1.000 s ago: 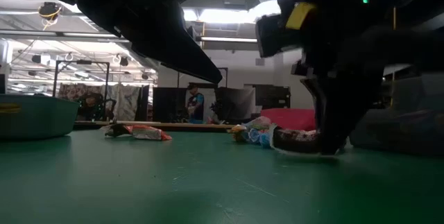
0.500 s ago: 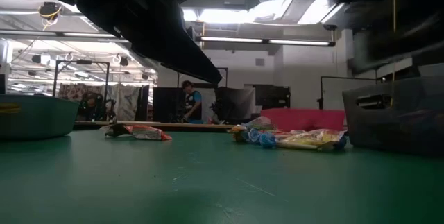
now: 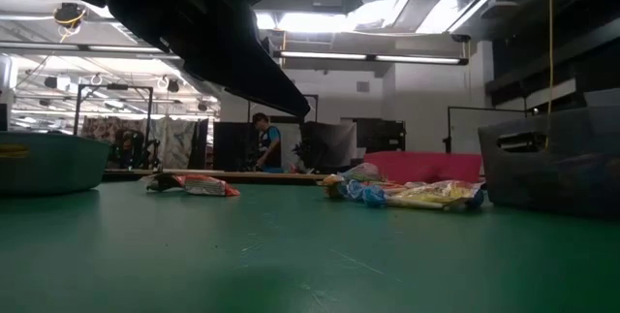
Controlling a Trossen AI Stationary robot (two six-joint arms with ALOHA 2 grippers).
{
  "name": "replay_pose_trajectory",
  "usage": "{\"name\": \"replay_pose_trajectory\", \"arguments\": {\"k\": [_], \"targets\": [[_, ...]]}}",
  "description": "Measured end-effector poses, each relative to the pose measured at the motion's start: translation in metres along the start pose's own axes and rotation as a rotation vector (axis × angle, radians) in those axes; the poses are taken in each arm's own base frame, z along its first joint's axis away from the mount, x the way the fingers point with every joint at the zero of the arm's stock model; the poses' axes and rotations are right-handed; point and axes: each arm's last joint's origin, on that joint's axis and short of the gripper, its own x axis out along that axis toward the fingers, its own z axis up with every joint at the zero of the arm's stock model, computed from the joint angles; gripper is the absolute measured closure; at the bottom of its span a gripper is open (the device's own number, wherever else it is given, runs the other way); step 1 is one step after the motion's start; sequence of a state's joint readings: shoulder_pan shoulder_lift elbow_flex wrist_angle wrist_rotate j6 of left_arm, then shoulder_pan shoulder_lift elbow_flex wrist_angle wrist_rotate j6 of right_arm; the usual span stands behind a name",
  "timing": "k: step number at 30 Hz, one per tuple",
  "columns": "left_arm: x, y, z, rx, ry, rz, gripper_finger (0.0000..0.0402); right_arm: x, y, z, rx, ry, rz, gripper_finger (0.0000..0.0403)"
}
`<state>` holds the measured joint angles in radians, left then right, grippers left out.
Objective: Sort candy
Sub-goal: Put the brown chocolate bar into the green bin
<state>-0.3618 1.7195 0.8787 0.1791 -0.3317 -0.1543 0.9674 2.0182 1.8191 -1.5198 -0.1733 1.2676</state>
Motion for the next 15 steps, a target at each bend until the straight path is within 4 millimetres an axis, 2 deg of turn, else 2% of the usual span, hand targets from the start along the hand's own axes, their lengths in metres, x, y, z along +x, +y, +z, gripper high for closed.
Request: {"name": "replay_pose_trajectory", "arguments": {"k": [7, 11, 15], "targets": [[0.0, 0.0, 0.0, 0.0, -0.001, 0.0, 0.027, 0.007, 0.009, -0.035, 0.066, -0.015, -0.019, 0.0368], [0.0, 0.0, 0.0, -0.001, -0.005, 0.018, 0.027, 0.008, 0.01, -0.043, 0.052, -0.017, -0.023, 0.0356], [0.0, 0.003, 0.001, -0.004, -0.016, 0.088, 0.027, 0.008, 0.01, -0.042, 0.052, -0.017, -0.023, 0.0333]]}}
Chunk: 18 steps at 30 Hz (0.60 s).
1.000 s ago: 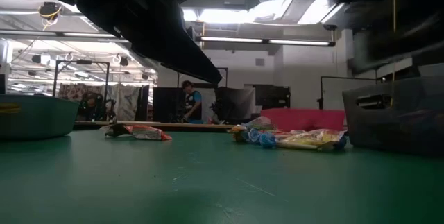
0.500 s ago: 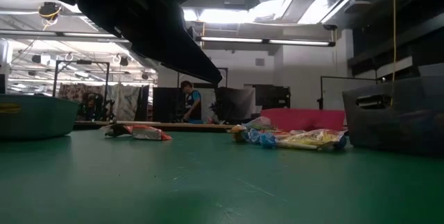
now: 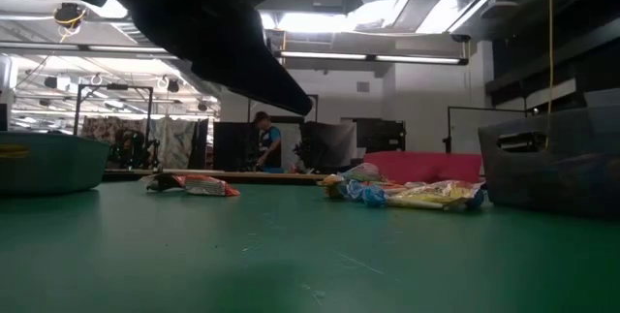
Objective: Sort candy
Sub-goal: Put the brown chocolate bar into the green bin, then put the orange chocolate bar into the red bin
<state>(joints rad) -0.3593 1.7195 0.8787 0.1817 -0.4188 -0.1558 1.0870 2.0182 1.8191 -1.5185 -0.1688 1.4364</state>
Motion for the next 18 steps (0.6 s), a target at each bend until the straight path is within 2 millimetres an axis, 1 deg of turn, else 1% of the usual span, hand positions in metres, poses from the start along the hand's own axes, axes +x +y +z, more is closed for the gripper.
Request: {"name": "replay_pose_trajectory", "arguments": {"k": [6, 9, 13, 18], "targets": [[0.002, 0.005, 0.002, -0.016, -0.015, 0.02, 0.027, 0.0, 0.0, 0.0, 0.001, 0.0, -0.001, 0.028], [0.004, 0.009, 0.003, -0.028, -0.013, 0.031, 0.027, 0.0, 0.0, 0.0, 0.001, -0.002, -0.001, 0.0259], [0.006, 0.017, 0.003, -0.068, -0.011, 0.05, 0.0267, 0.0, 0.0, 0.0, 0.0, -0.009, -0.002, 0.0246], [0.012, 0.032, 0.004, -0.177, -0.001, 0.089, 0.0241, 0.0, 0.0, 0.003, -0.001, -0.085, -0.011, 0.0245]]}}
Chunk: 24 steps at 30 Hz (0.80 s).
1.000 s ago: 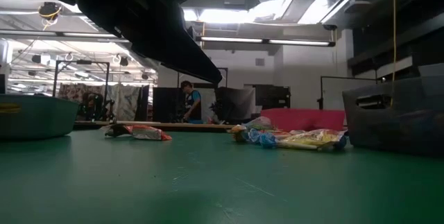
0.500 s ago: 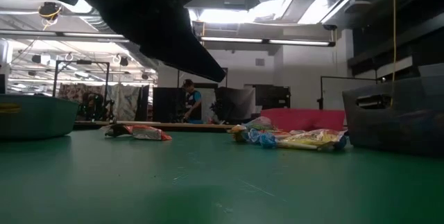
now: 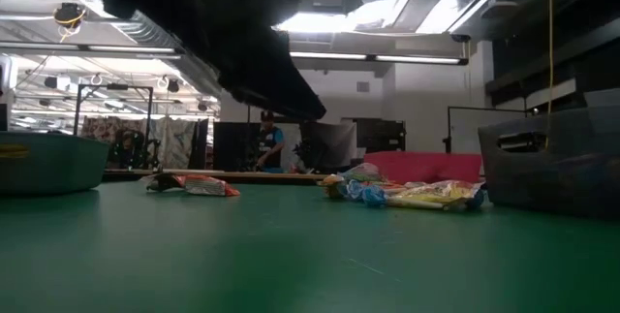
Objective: Sort candy
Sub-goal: Put the orange chocolate bar into the red bin
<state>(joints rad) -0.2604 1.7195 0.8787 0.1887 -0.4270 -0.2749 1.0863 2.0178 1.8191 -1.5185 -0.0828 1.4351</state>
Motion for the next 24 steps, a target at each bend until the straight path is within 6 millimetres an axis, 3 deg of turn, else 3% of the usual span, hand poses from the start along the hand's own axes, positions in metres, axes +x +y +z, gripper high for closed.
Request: {"name": "replay_pose_trajectory", "arguments": {"k": [6, 11, 18, 24], "targets": [[0.007, 0.021, -0.003, -0.014, 0.073, 0.064, 0.0217, 0.0, 0.0, 0.003, 0.001, -0.111, -0.015, 0.0244], [0.009, 0.035, -0.015, 0.015, 0.239, 0.048, 0.0215, -0.001, -0.001, 0.009, 0.009, -0.193, -0.026, 0.0244], [0.006, 0.049, -0.031, 0.049, 0.446, 0.062, 0.0215, -0.003, -0.007, 0.039, 0.059, -0.216, -0.035, 0.0244], [0.005, 0.053, -0.034, 0.151, 0.498, 0.061, 0.0215, -0.005, -0.015, 0.066, -0.032, -0.202, -0.053, 0.0244]]}}
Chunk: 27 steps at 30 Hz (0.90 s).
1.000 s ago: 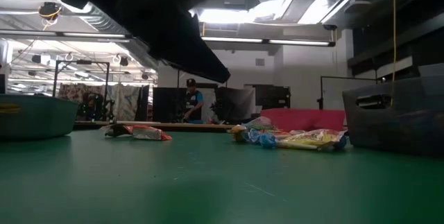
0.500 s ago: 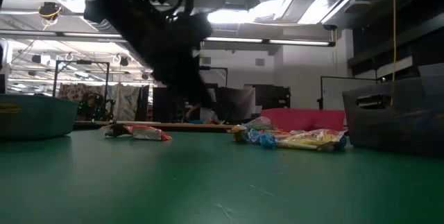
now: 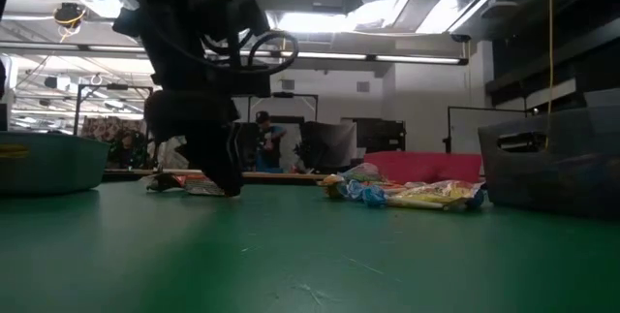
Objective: Sort candy
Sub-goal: Put the orange chocolate bar into the red bin
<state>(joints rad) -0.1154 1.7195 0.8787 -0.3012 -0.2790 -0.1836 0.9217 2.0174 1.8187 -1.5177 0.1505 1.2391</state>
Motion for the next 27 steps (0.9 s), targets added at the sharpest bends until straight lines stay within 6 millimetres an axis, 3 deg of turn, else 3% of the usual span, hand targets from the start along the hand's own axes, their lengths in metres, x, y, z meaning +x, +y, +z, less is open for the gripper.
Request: {"name": "replay_pose_trajectory", "arguments": {"k": [7, 12, 22, 27], "targets": [[-0.006, -0.001, 0.012, 0.107, -0.031, 0.002, 0.0218, 0.005, -0.011, 0.027, -0.082, 0.015, -0.006, 0.0244], [-0.016, 0.002, 0.018, 0.162, 0.047, 0.067, 0.0218, 0.008, -0.019, 0.043, -0.149, 0.025, -0.009, 0.0244], [-0.023, 0.011, 0.002, 0.226, 0.282, 0.104, 0.0219, 0.011, -0.029, 0.062, -0.295, -0.05, -0.078, 0.0244], [-0.018, 0.02, 0.0, 0.193, 0.292, 0.11, 0.0219, 0.011, -0.031, 0.065, -0.313, -0.096, -0.117, 0.0244]]}}
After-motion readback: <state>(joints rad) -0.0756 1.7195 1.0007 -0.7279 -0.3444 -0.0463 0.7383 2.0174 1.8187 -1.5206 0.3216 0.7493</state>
